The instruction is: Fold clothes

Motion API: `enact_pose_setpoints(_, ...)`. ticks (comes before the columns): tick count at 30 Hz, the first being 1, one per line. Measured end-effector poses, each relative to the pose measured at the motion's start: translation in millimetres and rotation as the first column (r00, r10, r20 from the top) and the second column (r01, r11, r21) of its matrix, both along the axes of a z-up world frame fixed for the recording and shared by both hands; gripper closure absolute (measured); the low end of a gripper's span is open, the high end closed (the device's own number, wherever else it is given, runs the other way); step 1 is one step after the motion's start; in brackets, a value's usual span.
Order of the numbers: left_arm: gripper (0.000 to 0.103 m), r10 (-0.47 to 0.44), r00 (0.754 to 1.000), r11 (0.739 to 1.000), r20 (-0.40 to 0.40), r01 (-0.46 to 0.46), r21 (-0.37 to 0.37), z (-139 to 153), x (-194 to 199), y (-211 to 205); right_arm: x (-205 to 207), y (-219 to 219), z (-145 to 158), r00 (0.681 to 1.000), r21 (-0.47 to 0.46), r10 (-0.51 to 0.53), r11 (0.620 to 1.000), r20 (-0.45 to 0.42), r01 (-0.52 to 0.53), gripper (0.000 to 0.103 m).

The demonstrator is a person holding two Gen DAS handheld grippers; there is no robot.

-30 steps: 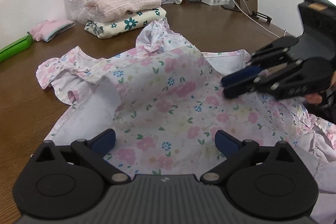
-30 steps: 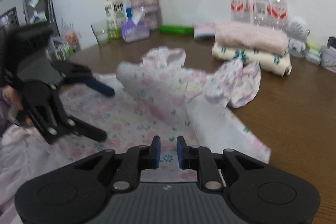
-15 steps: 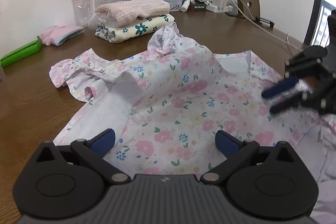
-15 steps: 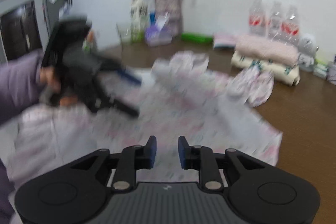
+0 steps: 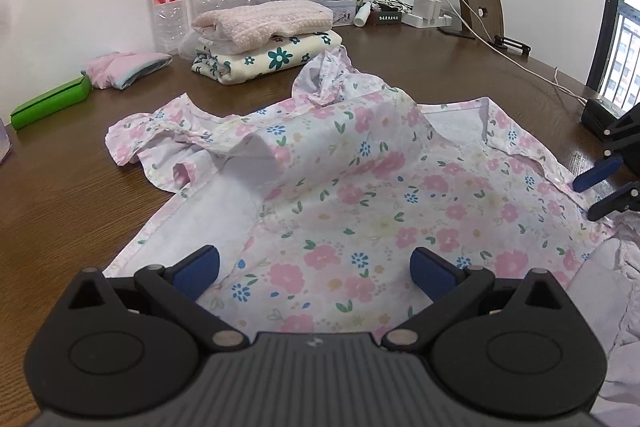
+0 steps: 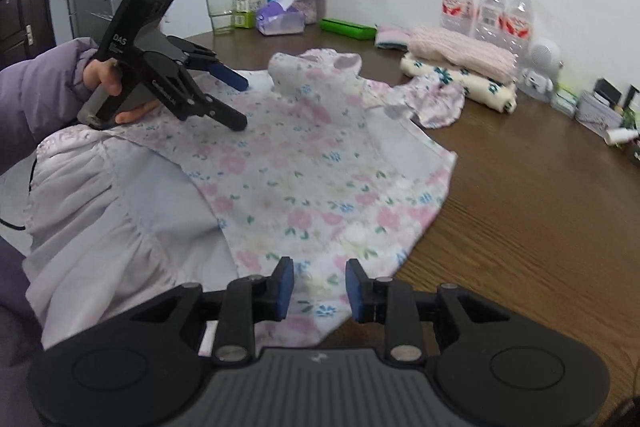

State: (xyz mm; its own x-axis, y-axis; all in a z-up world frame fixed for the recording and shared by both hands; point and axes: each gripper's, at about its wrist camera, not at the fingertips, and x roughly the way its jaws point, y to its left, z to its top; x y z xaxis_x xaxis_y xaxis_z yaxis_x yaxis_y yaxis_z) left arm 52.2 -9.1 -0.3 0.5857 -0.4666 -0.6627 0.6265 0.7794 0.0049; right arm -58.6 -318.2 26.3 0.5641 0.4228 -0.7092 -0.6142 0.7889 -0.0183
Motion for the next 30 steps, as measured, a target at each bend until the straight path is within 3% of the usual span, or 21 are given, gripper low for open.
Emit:
enact_pose_setpoints(3, 0.000, 0.010, 1.000, 1.000, -0.002, -0.010, -0.004, 0, 0, 2, 8, 7, 9, 0.999, 0.027, 0.011, 1.000, 0.048, -0.012, 0.076)
enact_pose_setpoints(8, 0.000, 0.030, 1.000, 1.000, -0.002, -0.030, -0.002, 0, -1, 4, 43, 28, -6, 0.999, 0.015, 0.035, 0.999, 0.031, -0.035, 0.076)
enact_pose_setpoints(12, 0.000, 0.028, 0.999, 0.998, -0.036, -0.030, -0.058, 6, 2, 13, 72, 39, -10, 0.999, 0.050, 0.042, 0.998, 0.005, -0.042, 0.077)
enact_pose_setpoints(15, 0.000, 0.063, 0.996, 0.994, -0.059, -0.068, -0.086, 20, 10, 25, 84, 49, -2, 0.997, -0.010, 0.077, 0.997, 0.017, -0.077, 0.089)
enact_pose_setpoints(18, 0.000, 0.089, 0.987, 0.982, -0.134, -0.110, -0.154, 41, 21, 44, 100, 43, 23, 0.998, 0.082, 0.019, 0.996, 0.061, -0.024, 0.086)
enact_pose_setpoints(20, 0.000, 0.086, 0.982, 0.969, -0.167, -0.122, -0.215, 52, 31, 48, 121, 39, 33, 1.000, 0.183, -0.021, 0.983, 0.017, 0.017, 0.074)
enact_pose_setpoints(21, 0.000, 0.081, 0.979, 0.959, -0.189, -0.128, -0.252, 55, 37, 48, 132, 41, 34, 1.000, 0.209, -0.022, 0.978, -0.010, 0.023, 0.073)
enact_pose_setpoints(24, 0.002, 0.040, 0.961, 0.934, -0.275, -0.134, -0.331, 49, 54, 38, 160, 57, 24, 0.998, 0.177, -0.012, 0.984, -0.054, 0.021, 0.075)
enact_pose_setpoints(26, 0.011, 0.025, 0.948, 0.933, -0.317, -0.136, -0.332, 41, 62, 29, 169, 66, 15, 0.998, 0.140, -0.007, 0.990, -0.064, 0.016, 0.097)
enact_pose_setpoints(30, 0.042, 0.023, 0.920, 0.921, -0.390, -0.171, -0.349, 30, 68, 27, 156, 67, 9, 0.999, 0.165, 0.036, 0.986, -0.013, -0.034, 0.099)
